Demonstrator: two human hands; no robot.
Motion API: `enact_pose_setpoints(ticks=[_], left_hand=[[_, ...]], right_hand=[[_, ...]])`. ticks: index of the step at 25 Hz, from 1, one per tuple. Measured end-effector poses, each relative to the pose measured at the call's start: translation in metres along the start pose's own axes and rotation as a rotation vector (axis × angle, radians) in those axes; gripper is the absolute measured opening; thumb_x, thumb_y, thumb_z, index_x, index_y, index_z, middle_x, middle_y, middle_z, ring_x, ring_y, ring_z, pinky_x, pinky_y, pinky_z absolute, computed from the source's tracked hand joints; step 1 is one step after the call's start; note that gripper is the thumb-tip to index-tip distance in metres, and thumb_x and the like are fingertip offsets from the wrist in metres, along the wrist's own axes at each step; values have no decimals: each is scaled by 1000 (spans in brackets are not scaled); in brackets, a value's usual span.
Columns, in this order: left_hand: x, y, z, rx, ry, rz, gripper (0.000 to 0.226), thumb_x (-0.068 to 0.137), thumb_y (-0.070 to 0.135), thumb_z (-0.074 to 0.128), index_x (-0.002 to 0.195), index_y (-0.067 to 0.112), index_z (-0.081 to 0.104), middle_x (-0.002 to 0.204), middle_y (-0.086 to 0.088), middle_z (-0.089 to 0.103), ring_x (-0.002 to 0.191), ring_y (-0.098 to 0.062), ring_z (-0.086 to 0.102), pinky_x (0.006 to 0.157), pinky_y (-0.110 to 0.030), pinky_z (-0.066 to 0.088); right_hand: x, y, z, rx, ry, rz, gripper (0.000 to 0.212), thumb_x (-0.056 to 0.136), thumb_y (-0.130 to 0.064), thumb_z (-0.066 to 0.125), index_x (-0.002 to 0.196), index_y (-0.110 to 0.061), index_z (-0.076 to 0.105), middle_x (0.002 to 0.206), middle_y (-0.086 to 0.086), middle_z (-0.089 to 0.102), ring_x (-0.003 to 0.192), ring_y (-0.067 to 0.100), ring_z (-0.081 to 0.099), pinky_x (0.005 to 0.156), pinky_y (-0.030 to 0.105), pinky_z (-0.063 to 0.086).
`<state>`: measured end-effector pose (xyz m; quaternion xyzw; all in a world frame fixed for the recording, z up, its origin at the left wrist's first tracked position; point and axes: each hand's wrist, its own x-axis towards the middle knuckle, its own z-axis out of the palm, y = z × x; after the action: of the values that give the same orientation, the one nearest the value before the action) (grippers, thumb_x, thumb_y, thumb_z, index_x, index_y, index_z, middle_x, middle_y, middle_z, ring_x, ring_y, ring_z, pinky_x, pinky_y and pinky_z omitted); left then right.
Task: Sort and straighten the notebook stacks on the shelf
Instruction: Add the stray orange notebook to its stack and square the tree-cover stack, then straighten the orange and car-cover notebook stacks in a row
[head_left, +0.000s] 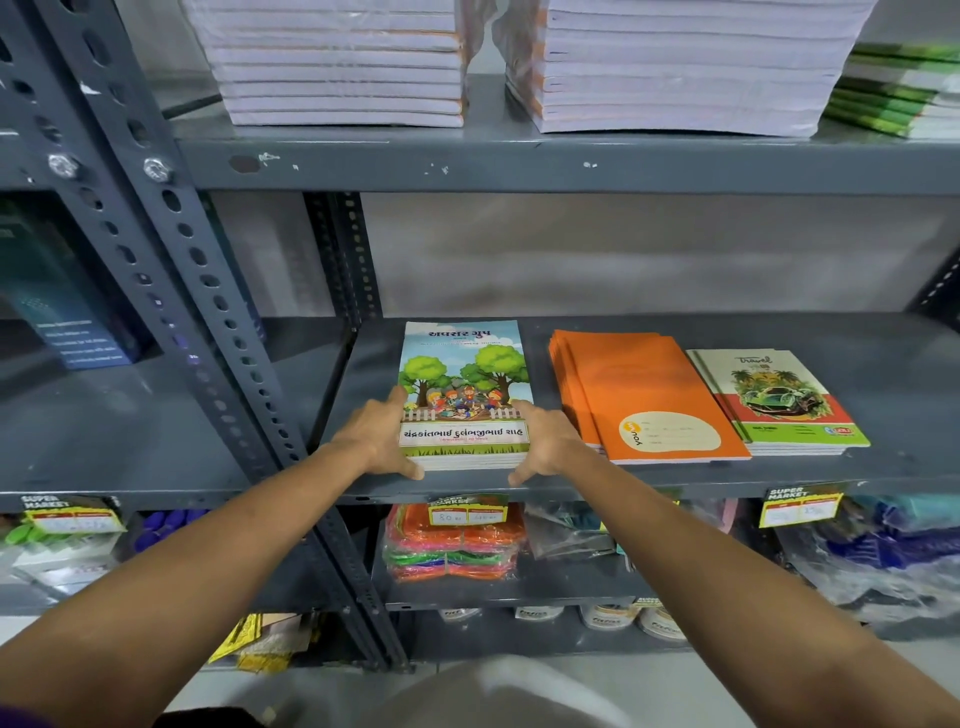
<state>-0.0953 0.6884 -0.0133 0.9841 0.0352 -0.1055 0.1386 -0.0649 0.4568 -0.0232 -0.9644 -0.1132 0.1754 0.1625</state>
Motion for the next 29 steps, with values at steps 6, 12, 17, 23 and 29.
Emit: enact_pose_setpoints(ticks=[6,12,17,23,29], left_hand=[[1,8,-3,110,138,56,63,91,61,42,132,15,53,133,-10,57,117,-30,57,90,-41,53],[8,12,1,217,181,51,34,91,30,43,105,17,71,101,-10,72,91,-29,67,68,-32,53],[17,35,-6,306,188,-18,36,94,35,40,96,13,69,97,-8,67,80,-25,60,66,-30,47],[27,132,-4,-183,229,79,25,94,26,46,96,9,64,88,-13,69,79,-28,65,67,-33,53],[44,227,14,-437,86,-40,29,94,27,48,96,4,65,102,-17,70,95,-33,67,70,-31,47]], right_hand=[[-1,-10,-11,1,107,-49,76,88,-57,55,149,-16,33,147,17,38,136,36,37,109,45,36],[-8,-12,-7,-100,170,-120,37,103,-19,33,113,-1,63,119,19,58,110,32,55,94,39,46],[-7,7,-30,26,261,-113,28,100,-13,39,99,0,64,100,18,64,95,31,60,76,29,43],[-13,99,-95,88,532,209,24,92,-12,50,95,3,67,103,23,70,98,37,64,75,33,48],[-24,170,-106,26,312,420,32,90,-38,62,97,-7,63,81,5,60,79,21,60,64,26,49]])
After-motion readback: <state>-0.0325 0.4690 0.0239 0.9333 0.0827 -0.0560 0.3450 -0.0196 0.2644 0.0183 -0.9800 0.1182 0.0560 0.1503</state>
